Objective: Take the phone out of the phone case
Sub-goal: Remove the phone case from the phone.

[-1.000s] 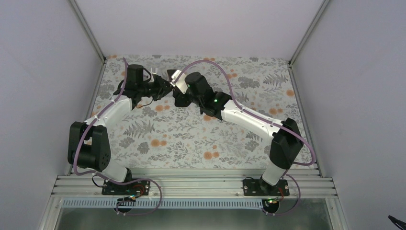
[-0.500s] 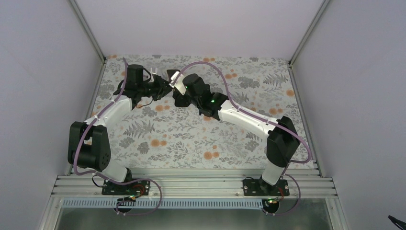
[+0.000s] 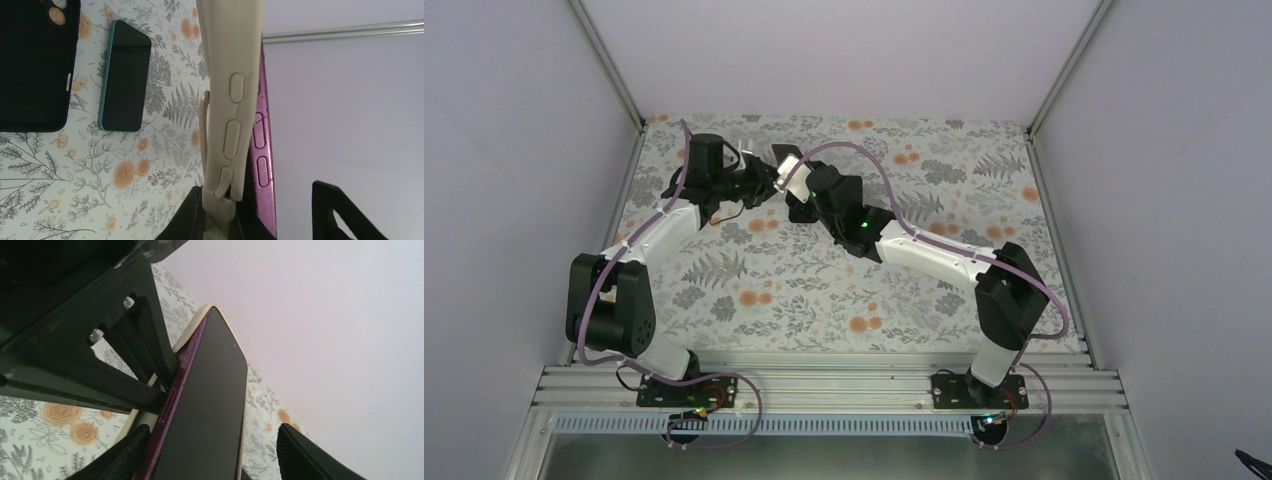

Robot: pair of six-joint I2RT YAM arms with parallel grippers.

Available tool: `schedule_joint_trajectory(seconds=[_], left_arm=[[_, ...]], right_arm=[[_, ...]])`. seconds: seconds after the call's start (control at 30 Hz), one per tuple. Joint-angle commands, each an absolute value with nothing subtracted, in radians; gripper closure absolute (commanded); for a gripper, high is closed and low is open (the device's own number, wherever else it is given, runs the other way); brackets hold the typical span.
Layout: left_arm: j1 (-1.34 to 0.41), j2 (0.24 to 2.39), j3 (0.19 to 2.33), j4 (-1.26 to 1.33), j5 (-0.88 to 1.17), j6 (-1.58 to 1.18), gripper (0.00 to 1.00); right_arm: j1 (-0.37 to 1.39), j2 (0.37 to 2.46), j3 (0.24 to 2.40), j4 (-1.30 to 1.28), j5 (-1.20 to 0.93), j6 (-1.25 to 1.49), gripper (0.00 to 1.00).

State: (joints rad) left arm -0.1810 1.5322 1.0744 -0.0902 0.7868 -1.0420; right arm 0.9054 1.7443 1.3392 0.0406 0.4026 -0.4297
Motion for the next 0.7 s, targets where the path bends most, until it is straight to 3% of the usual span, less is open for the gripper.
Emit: schedule_joint_trajectory(seconds=[0.0,0.17,0.37,0.57,0.67], left_arm=[[-0.179,1.511,1.077,-0.041,0.868,-1.054,0.98],[-0.178,1.515,1.076,-0.041,0.866,-1.054,0.98],[-0.179,1.514,1.074,-0.043,0.86,-1.051,0.98],[-0.178,1.51,1.07,-0.064,0.84,-1.031,0.98],[-0.177,1.511,1.064,-0.074,0.828,-1.021,0.98]], right_arm=[[0.881,1.741,1.305,0.135,0.567,-0.515,0.45],[0.88,1.737,1.303,0.177,0.594,-0.564,0.61],[0.877,1.727,1.306,0.185,0.604,-0.584,0.72],[0.857,1.717,1.345,0.145,0.598,-0.562,0.96],[0.84,1.711,1.378,0.107,0.582,-0.539,0.96]])
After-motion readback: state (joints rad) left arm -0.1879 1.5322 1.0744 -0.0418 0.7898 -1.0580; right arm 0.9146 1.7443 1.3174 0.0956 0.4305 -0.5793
